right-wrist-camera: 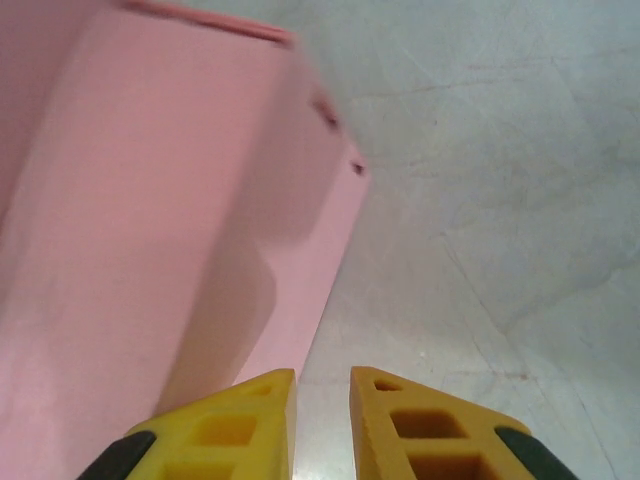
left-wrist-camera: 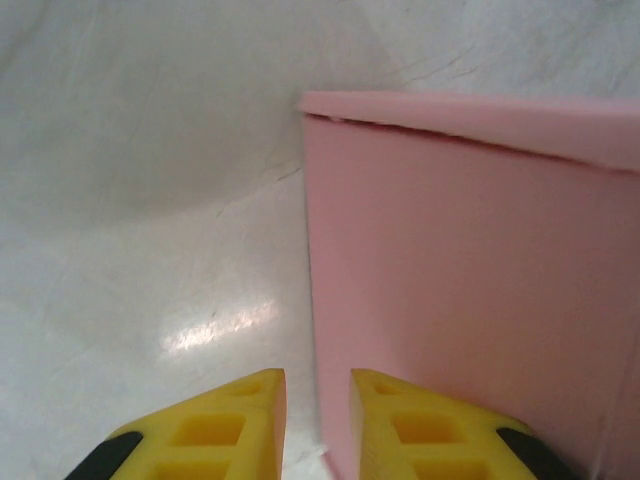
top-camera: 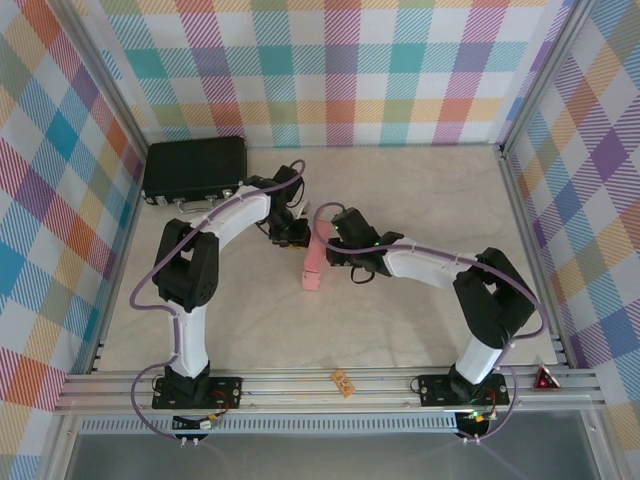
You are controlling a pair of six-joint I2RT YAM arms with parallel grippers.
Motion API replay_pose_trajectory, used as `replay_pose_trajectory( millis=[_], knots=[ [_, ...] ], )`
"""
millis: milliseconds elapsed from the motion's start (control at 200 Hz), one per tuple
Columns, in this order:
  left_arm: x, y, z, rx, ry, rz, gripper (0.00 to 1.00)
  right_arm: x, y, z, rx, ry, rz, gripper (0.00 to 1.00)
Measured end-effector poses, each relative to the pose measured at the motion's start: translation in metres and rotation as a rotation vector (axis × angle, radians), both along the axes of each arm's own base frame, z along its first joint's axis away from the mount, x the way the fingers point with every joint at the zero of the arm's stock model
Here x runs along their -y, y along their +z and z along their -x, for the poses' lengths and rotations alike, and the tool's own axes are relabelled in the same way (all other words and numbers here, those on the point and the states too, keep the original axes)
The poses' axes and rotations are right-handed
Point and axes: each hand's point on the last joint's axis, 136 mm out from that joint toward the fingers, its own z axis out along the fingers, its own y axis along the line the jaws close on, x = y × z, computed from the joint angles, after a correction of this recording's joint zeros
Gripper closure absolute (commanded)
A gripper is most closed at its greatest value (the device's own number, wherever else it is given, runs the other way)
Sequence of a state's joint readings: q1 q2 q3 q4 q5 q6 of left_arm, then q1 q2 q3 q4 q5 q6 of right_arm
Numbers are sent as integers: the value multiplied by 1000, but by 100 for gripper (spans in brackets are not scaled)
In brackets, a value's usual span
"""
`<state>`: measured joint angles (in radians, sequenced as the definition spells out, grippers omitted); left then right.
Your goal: Fold the paper box
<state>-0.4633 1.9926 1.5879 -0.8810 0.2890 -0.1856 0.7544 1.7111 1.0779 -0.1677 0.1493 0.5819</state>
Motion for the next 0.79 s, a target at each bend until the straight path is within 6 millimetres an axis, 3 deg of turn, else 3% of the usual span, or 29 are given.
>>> replay_pose_trajectory(
  millis=[300, 590, 795],
  knots=[
    [-6, 0, -3, 28, 69, -16, 76, -3, 1, 0, -6, 15, 1, 76],
    [-9, -1, -10, 59, 96, -38, 76, -6, 39, 1, 31, 43, -94, 70],
    [-13, -4, -8, 56, 99, -53, 76, -13, 42, 1, -2, 81, -161, 62]
  ],
)
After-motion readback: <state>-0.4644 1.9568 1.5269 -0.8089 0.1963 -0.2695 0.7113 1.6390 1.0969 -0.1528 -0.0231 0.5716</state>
